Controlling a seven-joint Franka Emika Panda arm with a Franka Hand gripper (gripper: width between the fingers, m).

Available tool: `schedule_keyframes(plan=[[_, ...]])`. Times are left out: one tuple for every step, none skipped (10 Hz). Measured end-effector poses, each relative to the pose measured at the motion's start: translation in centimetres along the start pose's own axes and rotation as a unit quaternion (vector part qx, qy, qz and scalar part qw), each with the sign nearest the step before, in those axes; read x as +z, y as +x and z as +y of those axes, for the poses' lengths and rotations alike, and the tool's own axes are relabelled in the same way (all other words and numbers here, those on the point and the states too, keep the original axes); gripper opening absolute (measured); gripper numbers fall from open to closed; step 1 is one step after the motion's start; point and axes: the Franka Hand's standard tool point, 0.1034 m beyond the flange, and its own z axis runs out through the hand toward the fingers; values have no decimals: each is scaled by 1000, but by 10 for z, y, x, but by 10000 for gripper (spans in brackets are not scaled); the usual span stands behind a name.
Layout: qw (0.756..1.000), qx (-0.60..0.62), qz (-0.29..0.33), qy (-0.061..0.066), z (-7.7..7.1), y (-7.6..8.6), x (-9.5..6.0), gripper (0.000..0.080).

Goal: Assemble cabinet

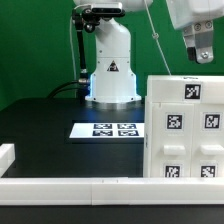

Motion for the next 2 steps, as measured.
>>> schedule_keyframes(plan=[[1000, -1, 0, -1, 0, 0, 1, 649], [1000, -2, 0, -1, 0, 0, 1, 649]])
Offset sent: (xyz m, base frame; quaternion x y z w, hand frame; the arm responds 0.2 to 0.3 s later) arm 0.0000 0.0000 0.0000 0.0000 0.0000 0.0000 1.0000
